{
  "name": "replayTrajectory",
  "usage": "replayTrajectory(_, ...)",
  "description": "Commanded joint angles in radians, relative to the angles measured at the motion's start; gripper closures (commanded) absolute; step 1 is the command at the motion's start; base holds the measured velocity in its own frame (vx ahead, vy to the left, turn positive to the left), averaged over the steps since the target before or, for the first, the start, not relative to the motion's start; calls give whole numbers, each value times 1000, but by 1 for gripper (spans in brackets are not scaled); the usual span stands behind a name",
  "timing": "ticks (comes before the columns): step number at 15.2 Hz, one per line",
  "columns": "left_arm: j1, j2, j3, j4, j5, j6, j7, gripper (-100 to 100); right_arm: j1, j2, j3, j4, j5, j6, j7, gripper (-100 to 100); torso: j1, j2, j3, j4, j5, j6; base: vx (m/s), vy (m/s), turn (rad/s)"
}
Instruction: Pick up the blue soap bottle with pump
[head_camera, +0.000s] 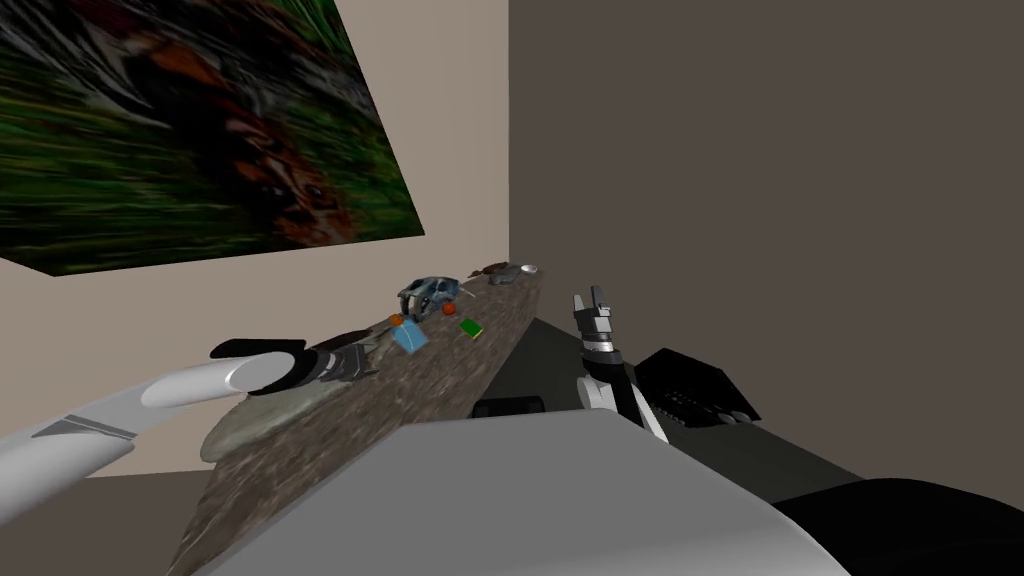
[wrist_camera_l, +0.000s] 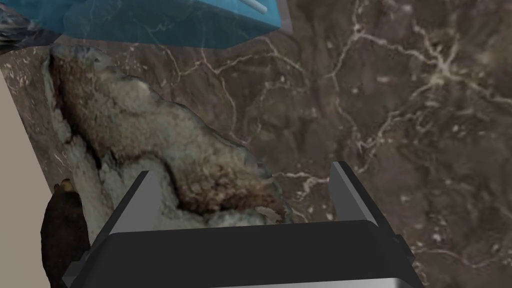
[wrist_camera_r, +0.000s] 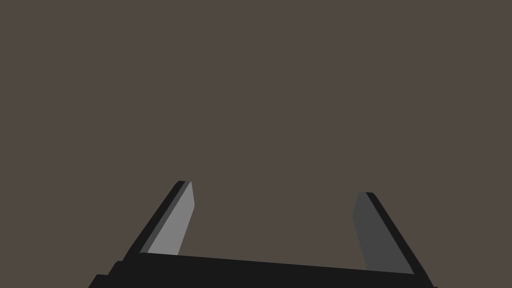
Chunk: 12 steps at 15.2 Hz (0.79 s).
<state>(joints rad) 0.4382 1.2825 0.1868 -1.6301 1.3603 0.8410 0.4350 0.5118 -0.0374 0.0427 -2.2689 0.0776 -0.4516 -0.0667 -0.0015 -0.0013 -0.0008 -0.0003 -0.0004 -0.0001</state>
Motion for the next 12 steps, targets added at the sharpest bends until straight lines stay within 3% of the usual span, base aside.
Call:
replayTrajectory(1, 3, 50, 12, 30, 50, 50, 21, -100, 0, 0, 0, 0, 0, 0, 0, 0, 0, 0, 0, 0, 0, 0, 17, -13, -133)
replayTrajectory(3, 3, 52, 12, 30, 68, 62, 21, -100, 0, 0, 0, 0, 0, 0, 0, 0, 0, 0, 0, 0, 0, 0, 15, -11, -96)
replayTrajectory(4, 1, 93, 17, 58, 105, 102, 39, -100, 0, 0, 0, 0, 0, 0, 0, 0, 0, 0, 0, 0, 0, 0, 20, -14, -96)
replayTrajectory(5, 1, 93, 17, 58, 119, 110, 39, -100, 0, 0, 0, 0, 0, 0, 0, 0, 0, 0, 0, 0, 0, 0, 22, -11, -107)
replayTrajectory(6, 0, 130, 22, 84, 147, 139, 56, -100, 0, 0, 0, 0, 0, 0, 0, 0, 0, 0, 0, 0, 0, 0, 23, -13, -173)
replayTrajectory(8, 0, 131, 22, 84, 167, 156, 56, -100, 0, 0, 0, 0, 0, 0, 0, 0, 0, -1, 0, 0, 0, 0, 21, -4, -90)
replayTrajectory(9, -1, 167, 26, 110, 204, 192, 73, -100, 0, 0, 0, 0, 0, 0, 0, 0, 0, 0, 0, 0, 0, 0, 20, -8, -83)
replayTrajectory(12, -2, 199, 30, 134, 258, 239, 88, -100, 0, 0, 0, 0, 0, 0, 0, 0, 0, -1, 0, 0, 0, 1, 25, -7, -129)
